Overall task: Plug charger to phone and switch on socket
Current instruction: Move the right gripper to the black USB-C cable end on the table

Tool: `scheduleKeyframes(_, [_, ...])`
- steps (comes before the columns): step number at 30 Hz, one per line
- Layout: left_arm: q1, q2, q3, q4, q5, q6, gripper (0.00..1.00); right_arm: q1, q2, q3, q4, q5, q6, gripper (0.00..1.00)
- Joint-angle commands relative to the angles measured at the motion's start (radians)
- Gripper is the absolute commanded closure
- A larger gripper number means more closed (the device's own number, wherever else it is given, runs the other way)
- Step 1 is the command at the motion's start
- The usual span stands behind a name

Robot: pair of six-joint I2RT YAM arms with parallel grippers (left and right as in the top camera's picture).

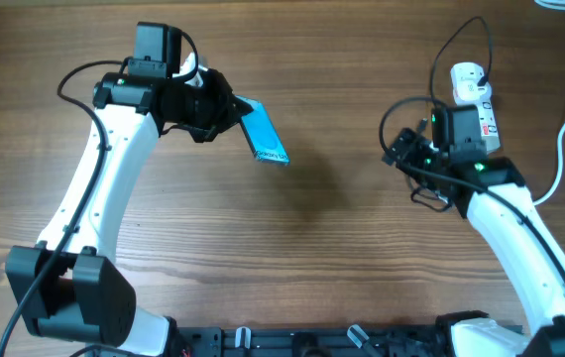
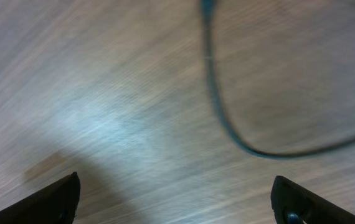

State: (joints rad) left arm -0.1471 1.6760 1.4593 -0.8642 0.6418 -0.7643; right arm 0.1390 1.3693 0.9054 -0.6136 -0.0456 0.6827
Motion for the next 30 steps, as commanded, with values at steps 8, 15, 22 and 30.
scheduleKeyframes(8, [-0.001,0.087,0.011,0.089,0.340,0.158,0.96,-0.121,0.113,0.034,0.050,-0.058,-0.108,0.01])
scheduleKeyframes(15, [-0.001,0.187,0.011,0.166,0.390,0.159,0.96,-0.137,0.364,0.130,0.195,0.042,-0.140,0.13])
scheduleKeyframes(22, [-0.001,0.188,0.011,0.197,0.356,0.158,0.96,-0.137,0.523,0.151,0.332,0.130,-0.141,0.28])
scheduleKeyframes(30, [-0.001,0.188,0.011,0.203,0.356,0.158,0.96,-0.136,0.604,0.148,0.323,0.048,-0.167,0.93])
